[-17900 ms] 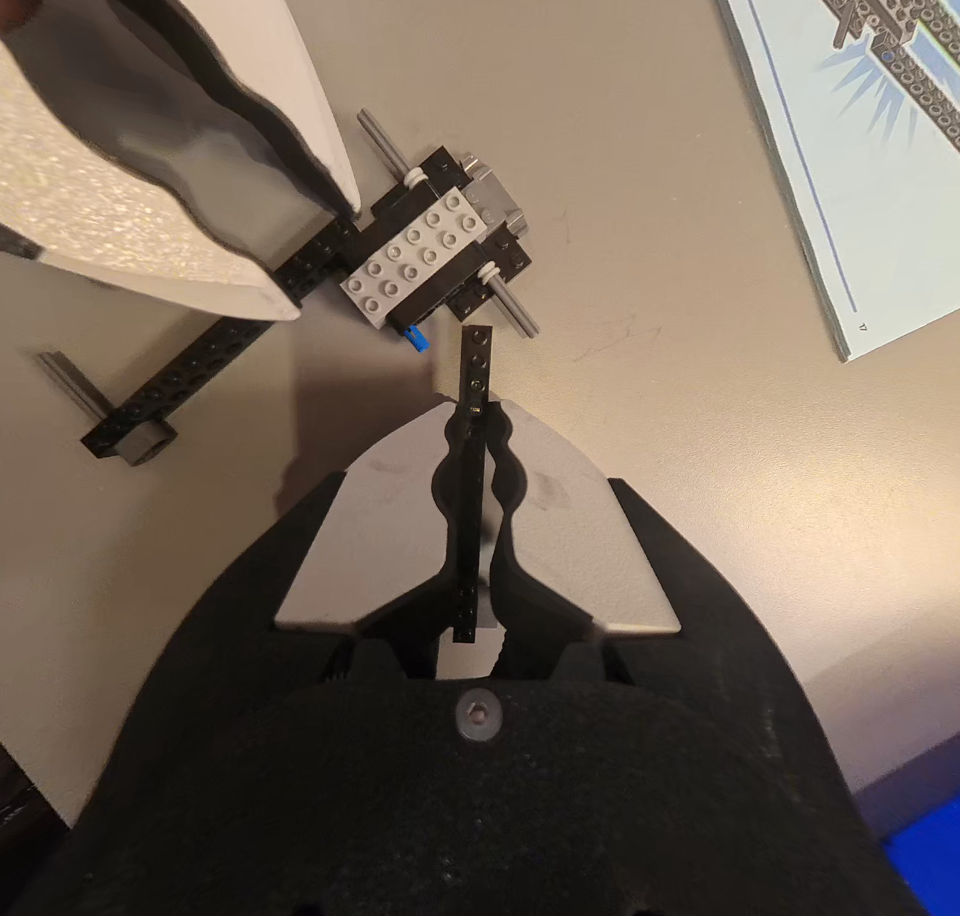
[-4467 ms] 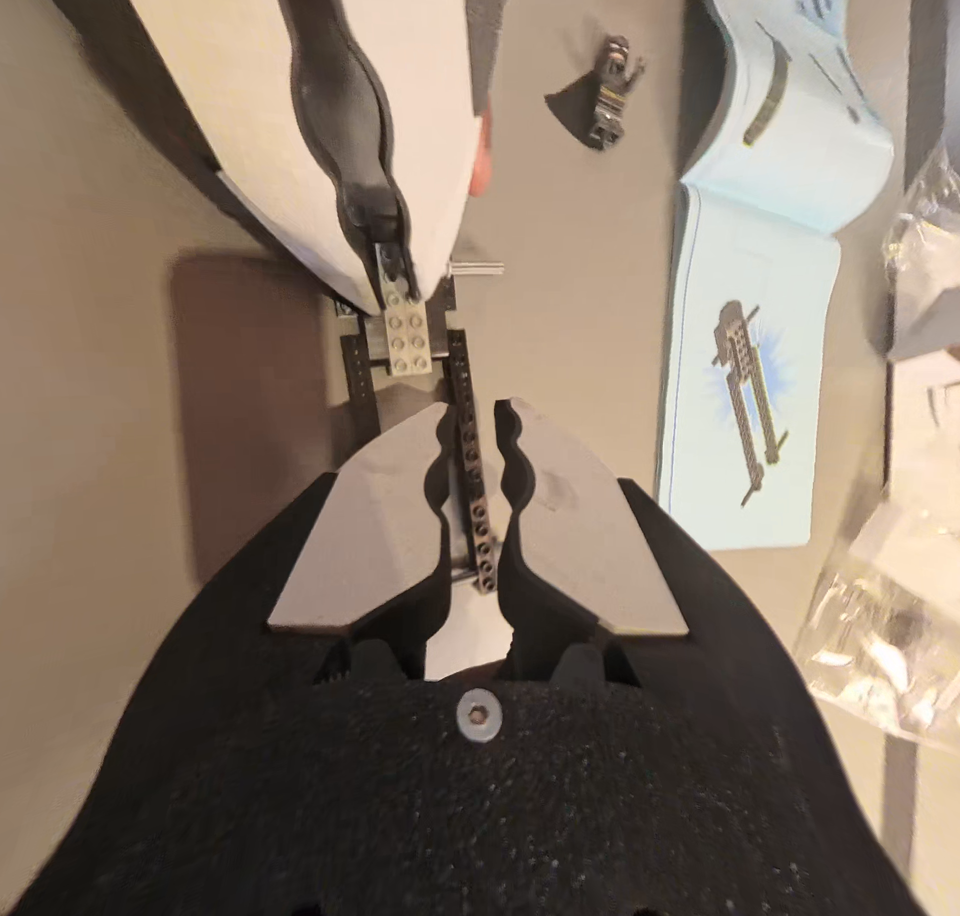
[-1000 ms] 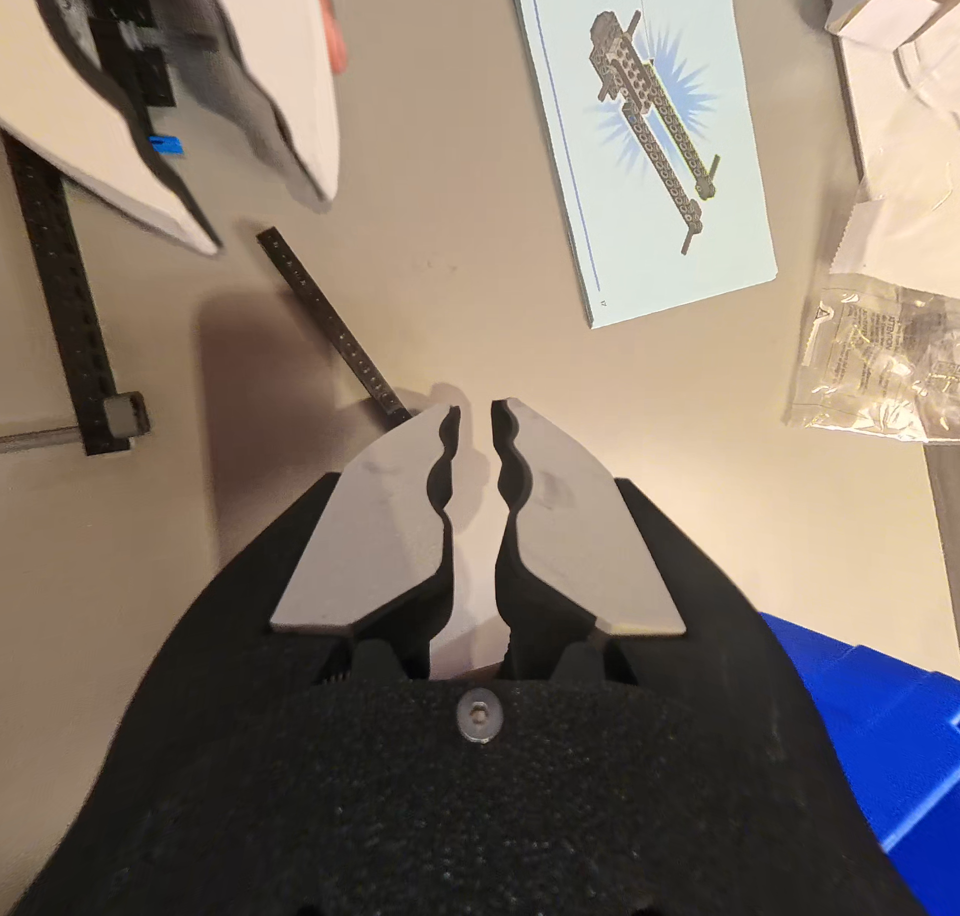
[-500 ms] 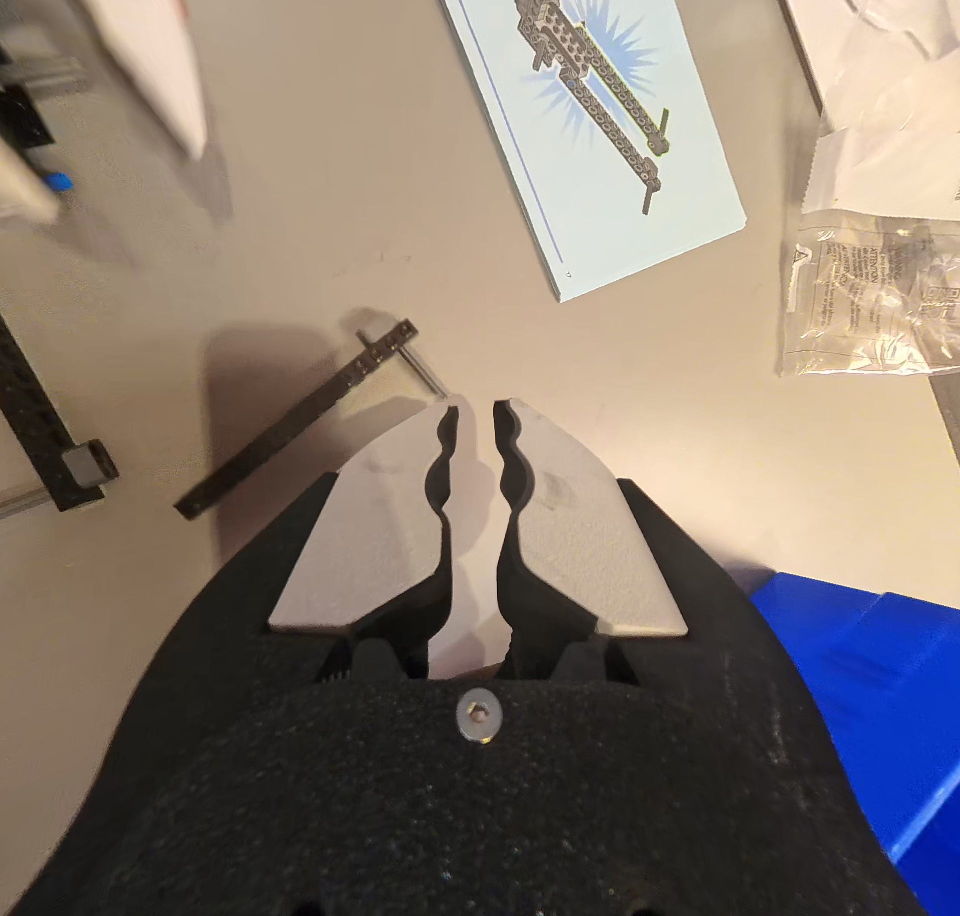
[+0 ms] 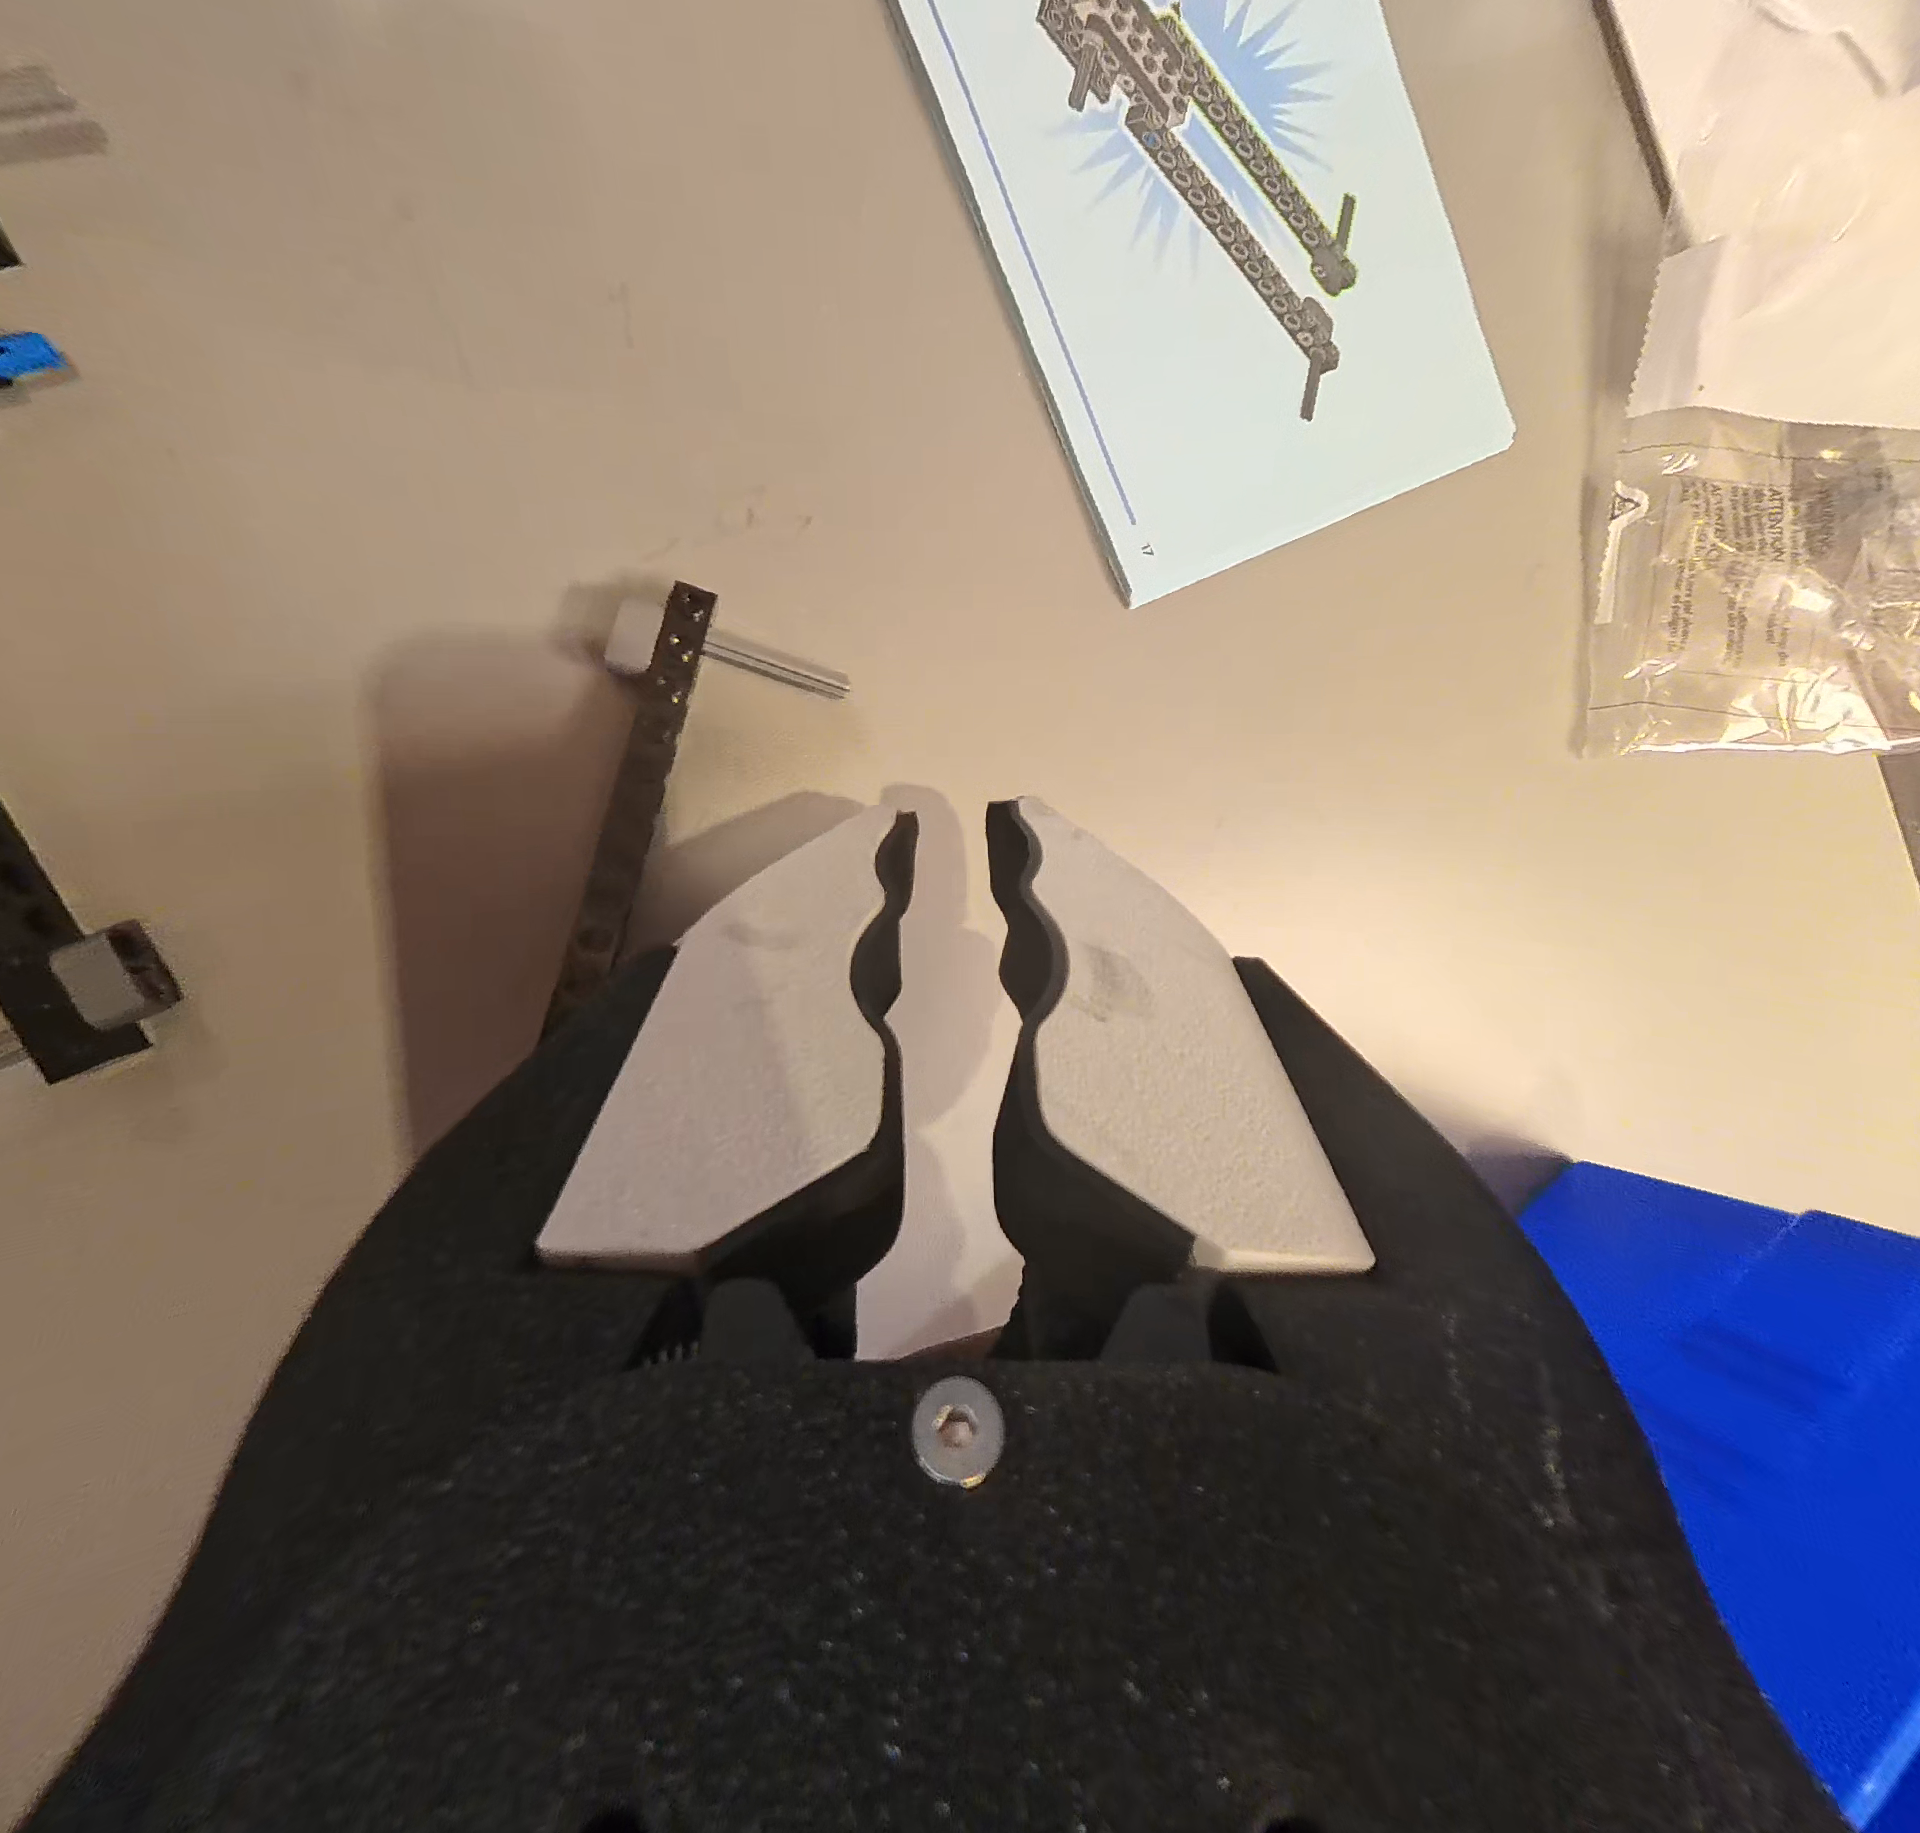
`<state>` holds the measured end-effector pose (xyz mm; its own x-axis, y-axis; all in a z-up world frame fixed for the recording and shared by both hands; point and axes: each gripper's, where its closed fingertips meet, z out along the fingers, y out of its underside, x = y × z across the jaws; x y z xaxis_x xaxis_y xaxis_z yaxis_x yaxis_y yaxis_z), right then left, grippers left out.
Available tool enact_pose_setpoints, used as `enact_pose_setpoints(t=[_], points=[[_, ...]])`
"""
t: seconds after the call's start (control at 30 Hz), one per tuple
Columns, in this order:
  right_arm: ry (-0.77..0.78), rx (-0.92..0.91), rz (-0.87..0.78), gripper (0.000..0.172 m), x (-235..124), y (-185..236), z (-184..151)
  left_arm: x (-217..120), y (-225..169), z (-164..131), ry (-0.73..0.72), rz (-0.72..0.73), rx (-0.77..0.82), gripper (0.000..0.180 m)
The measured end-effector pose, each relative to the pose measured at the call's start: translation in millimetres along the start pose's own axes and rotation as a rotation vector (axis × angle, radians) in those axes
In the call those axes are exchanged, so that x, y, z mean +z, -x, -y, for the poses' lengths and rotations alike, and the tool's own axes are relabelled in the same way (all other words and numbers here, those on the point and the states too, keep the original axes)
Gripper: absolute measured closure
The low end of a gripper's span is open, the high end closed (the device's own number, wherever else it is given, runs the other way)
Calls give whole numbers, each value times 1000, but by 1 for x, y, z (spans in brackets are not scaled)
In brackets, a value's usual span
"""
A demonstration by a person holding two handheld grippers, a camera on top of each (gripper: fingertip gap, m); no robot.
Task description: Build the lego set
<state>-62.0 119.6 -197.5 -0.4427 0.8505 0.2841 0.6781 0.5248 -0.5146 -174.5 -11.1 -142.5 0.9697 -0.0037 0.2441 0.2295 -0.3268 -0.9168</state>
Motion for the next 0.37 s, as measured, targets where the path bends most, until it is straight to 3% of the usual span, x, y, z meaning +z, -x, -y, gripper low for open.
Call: enact_pose_setpoints(t=[0.37], points=[[32,-12,-3,158,9,0,-7,11,-6,-17,98,29,101,152]])
